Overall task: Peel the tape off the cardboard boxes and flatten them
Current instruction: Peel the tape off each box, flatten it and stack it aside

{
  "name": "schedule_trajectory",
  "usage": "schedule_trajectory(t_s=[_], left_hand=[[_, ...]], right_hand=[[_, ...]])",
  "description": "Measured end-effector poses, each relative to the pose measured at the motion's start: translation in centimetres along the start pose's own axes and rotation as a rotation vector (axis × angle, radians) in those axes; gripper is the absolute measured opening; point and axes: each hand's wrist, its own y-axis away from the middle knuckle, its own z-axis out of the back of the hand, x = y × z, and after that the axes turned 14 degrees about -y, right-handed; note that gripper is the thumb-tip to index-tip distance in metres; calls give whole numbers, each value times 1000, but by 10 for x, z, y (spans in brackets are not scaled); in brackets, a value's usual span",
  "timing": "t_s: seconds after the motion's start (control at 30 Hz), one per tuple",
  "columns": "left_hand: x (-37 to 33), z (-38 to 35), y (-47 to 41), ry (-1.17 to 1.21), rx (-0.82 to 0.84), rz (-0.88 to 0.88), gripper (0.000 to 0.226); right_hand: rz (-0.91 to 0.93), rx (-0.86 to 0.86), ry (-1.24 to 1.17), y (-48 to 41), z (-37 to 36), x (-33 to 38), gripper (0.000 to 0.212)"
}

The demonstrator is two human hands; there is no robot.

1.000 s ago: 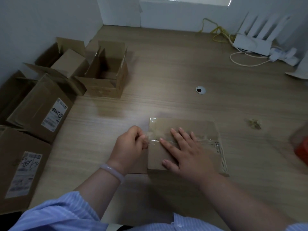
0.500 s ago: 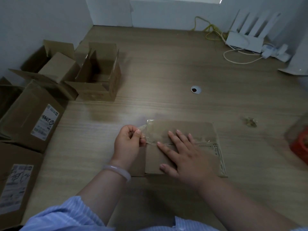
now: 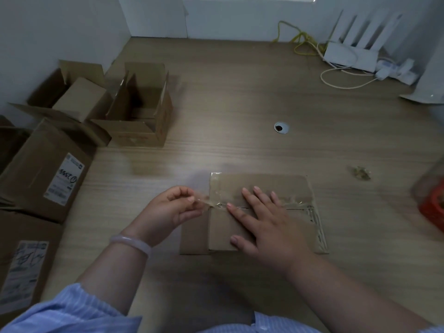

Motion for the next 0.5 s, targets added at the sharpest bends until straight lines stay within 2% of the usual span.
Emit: schedule_trajectory(t_s=[0.07, 0.17, 0.2, 0.3, 0.33, 0.43, 0.5], left_hand=[[7, 5, 2, 48, 33, 47, 36], [17, 2, 5, -105, -2, 17, 57], [18, 0, 6, -96, 22, 7, 57], [10, 6, 8, 156, 134, 101, 52], [7, 10, 7, 193, 126, 120, 50], [0, 13, -4, 26, -76, 183, 18], [-1, 2, -17, -134, -191, 247, 21]], right_hand=[[-3, 5, 1, 0, 0, 0, 63], [-6, 3, -7, 0, 1, 0, 63], [-7, 2, -8, 0, 1, 0, 63], [-7, -6, -13, 1, 1, 0, 64], [-4, -11, -17, 1, 1, 0, 64], [16, -14, -14, 4, 0, 0, 63], [27, -2, -13, 6, 0, 0, 63]])
